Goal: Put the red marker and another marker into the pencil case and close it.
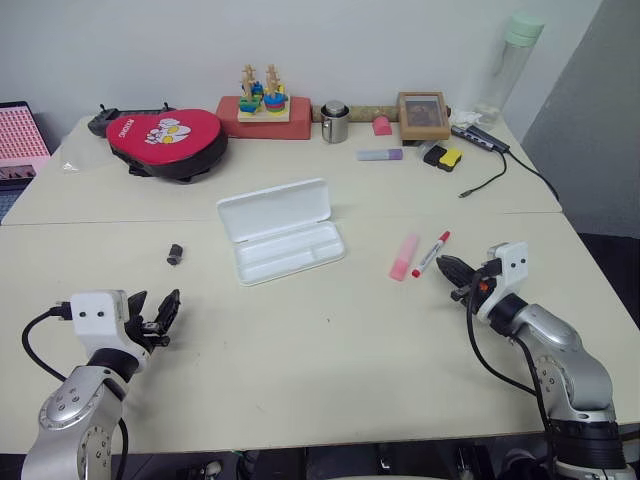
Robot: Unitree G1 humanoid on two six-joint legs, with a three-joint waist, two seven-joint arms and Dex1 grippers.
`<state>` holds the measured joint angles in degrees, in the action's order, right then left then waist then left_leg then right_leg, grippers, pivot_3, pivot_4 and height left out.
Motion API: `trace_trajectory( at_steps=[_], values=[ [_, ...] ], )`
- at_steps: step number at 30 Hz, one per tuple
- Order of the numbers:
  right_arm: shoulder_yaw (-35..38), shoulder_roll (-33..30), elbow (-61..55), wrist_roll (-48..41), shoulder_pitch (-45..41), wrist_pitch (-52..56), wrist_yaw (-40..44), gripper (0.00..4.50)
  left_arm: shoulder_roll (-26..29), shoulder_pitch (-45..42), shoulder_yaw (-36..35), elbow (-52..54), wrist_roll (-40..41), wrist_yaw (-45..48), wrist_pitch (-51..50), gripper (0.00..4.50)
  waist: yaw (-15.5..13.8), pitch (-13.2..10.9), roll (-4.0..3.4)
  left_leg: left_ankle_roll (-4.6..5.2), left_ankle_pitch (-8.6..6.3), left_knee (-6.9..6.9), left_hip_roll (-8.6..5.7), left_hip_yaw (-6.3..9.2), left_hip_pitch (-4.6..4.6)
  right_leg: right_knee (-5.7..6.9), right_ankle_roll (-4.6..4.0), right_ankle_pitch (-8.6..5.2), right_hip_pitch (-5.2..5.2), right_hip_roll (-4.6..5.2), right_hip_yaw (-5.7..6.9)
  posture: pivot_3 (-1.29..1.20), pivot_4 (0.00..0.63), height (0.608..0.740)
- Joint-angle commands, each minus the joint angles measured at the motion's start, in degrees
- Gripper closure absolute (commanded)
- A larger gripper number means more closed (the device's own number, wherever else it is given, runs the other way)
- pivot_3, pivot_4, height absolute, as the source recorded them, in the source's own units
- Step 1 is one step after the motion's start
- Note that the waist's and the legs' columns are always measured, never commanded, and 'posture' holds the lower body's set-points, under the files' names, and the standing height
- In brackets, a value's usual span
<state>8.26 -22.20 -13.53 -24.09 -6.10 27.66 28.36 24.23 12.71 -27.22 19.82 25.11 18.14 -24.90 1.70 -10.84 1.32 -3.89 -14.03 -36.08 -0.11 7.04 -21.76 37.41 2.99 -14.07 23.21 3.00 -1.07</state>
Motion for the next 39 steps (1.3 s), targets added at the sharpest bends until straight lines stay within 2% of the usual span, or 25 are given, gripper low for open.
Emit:
trace_trajectory(
  at_steps=[1, 10, 11, 13, 14, 18, 19, 27, 29, 32, 39],
  values=[
    [0.8, -0.6, -3.0, -1.5, -1.0, 0.8, 0.1, 2.98, 0.2, -0.4, -1.1, 1.7, 1.0, 0.1, 0.1, 1.81, 0.0, 0.0, 0.00, 0.00, 0.00, 0.00, 0.00, 0.00, 0.00, 0.00, 0.00, 0.00, 0.00, 0.00, 0.00, 0.00, 0.150, 0.740],
    [1.1, -1.6, -0.4, -2.6, -1.5, 0.2, 2.6, 0.85, 0.3, -0.6, -1.6, 1.5, 2.7, -0.6, -2.5, 1.81, 0.0, 0.0, 0.00, 0.00, 0.00, 0.00, 0.00, -0.01, 0.00, 0.00, 0.00, 0.00, 0.00, 0.00, 0.00, 0.00, 0.150, 0.740],
    [1.0, -2.0, 0.0, -2.6, -1.8, -0.1, 3.4, 0.62, 0.3, -0.6, -1.7, 1.6, 3.0, -0.4, -2.6, 1.45, 0.0, 0.0, 0.00, 0.00, 0.00, 0.00, 0.00, -0.01, 0.00, 0.00, 0.00, 0.00, 0.00, 0.00, 0.00, 0.00, 0.150, 0.740],
    [0.7, -2.6, 0.7, -2.5, -2.1, -0.7, 4.8, 0.10, 0.3, -0.6, -1.9, 1.7, 3.5, -0.2, -2.9, 1.15, 0.0, 0.0, 0.00, 0.00, 0.00, 0.00, 0.00, -0.01, 0.00, 0.00, 0.00, 0.00, 0.00, 0.00, 0.00, 0.00, 0.150, 0.740],
    [0.6, -2.8, 0.8, -2.5, -2.3, -0.9, 5.3, 0.00, 0.3, -0.6, -2.0, 1.7, 3.6, -0.2, -3.0, 0.86, 0.0, 0.0, 0.00, 0.00, 0.00, 0.00, 0.00, -0.01, 0.00, 0.00, 0.00, 0.00, 0.00, 0.00, 0.00, 0.00, 0.150, 0.740],
    [-0.5, -3.9, 1.6, -2.7, -4.6, -1.4, 8.5, 0.00, 0.3, 0.0, -2.4, 2.2, 5.4, 0.9, -3.3, 0.07, 0.1, 0.0, 0.00, 0.00, 0.00, 0.00, 0.00, 0.00, 0.00, 0.00, 0.00, 0.00, 0.00, 0.00, 0.01, 0.00, 0.150, 0.740],
    [-1.4, -4.3, 1.7, -2.4, -5.4, -1.8, 9.9, 0.00, 0.5, 0.2, -2.3, 2.5, 5.9, 1.4, -3.5, 0.02, 0.1, 0.0, 0.00, 0.00, 0.00, 0.00, 0.00, -0.01, 0.00, 0.00, 0.00, 0.00, 0.00, 0.00, 0.00, 0.00, 0.150, 0.740],
    [-10.5, -8.5, 4.1, 0.5, -11.1, -5.8, 22.6, 0.00, 3.3, 0.8, -2.3, 4.7, 7.4, 3.6, -5.4, 0.02, 0.1, 0.0, 0.00, 0.00, 0.00, 0.00, 0.01, 0.01, -0.01, -0.03, 0.00, 0.00, 0.00, 0.00, 0.05, 0.00, 0.150, 0.740],
    [-14.8, -8.7, 6.0, 1.5, -16.1, -6.9, 27.8, 0.00, 6.2, 0.7, -2.8, 5.4, 8.0, 5.9, -6.6, 0.02, 0.1, 0.0, 0.00, 0.00, 0.00, 0.00, 0.00, 0.01, -0.02, -0.05, 0.01, 0.00, 0.00, 0.00, 0.04, 0.00, 0.150, 0.740],
    [-19.8, -7.6, 11.2, 3.6, -23.6, -9.6, 34.1, 0.00, 10.4, 2.2, -2.6, 7.0, 8.3, 9.5, -8.3, 0.02, 0.6, 0.0, -0.04, 0.01, 0.00, -0.01, 0.05, -0.05, 0.04, -0.03, -0.11, 0.09, 0.02, -0.02, 0.04, 0.00, 0.150, 0.740],
    [-25.2, -1.8, 26.0, 9.9, -34.9, -17.1, 38.5, 0.00, 14.3, 5.5, -1.6, 9.8, 7.1, 14.7, -7.7, 0.02, 0.3, 0.0, -0.04, 0.00, 0.00, 0.06, 0.10, -0.01, -0.02, -0.15, -0.15, 0.10, 0.04, -0.05, 0.10, 0.00, 0.150, 0.740]
  ],
)
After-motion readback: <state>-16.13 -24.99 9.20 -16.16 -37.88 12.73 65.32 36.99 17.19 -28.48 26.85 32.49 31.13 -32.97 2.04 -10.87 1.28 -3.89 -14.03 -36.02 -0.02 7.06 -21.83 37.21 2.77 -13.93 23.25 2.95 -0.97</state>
